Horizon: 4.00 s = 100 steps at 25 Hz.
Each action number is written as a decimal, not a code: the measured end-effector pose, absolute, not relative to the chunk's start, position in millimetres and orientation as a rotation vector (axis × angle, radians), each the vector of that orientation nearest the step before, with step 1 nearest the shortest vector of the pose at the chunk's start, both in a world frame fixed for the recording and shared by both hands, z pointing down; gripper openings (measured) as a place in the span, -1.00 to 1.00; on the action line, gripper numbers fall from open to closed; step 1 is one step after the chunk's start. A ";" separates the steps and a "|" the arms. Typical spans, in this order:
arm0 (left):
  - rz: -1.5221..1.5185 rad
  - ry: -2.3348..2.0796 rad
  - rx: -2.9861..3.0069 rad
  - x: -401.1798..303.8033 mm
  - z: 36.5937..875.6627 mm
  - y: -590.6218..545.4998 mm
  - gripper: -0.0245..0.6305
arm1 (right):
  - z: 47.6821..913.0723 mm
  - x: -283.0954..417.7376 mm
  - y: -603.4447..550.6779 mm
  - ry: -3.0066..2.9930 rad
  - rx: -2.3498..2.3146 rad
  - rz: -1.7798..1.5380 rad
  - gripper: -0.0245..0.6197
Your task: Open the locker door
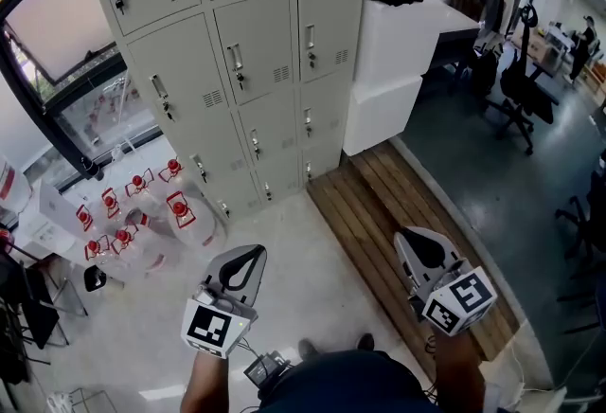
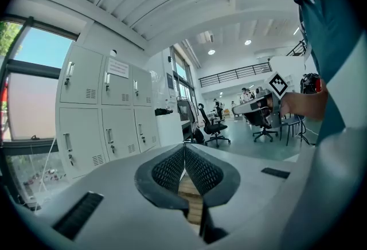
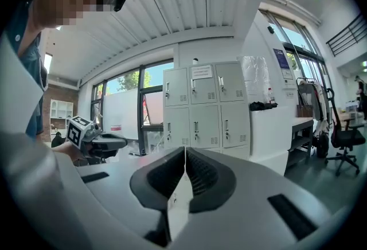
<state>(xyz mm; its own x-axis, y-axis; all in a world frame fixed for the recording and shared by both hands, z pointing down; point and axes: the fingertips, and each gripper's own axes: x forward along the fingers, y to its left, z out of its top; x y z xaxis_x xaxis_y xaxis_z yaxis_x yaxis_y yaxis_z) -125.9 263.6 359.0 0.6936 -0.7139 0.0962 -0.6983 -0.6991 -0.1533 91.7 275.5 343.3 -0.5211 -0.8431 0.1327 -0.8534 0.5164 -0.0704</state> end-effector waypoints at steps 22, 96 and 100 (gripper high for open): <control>-0.268 1.341 -2.742 -117.5 361.6 205.1 -0.87 | 340.2 104.5 174.4 -2.765 1.336 0.195 -0.81; -0.259 0.994 -2.842 -93.2 348.6 -110.6 -0.87 | 353.5 145.1 -56.3 -2.552 1.714 0.271 -0.81; -0.244 0.962 -2.844 -102.7 343.3 -129.9 -0.87 | 347.0 142.0 -68.1 -2.511 1.747 0.257 -0.81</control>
<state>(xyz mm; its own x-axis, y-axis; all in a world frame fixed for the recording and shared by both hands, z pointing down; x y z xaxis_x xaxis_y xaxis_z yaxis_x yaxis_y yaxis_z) -102.7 -129.9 343.3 0.7840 -0.6109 0.1108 -0.5900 -0.7886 -0.1734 142.0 -68.1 347.0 -0.3502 -0.9239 0.1540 -0.9360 0.3388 -0.0956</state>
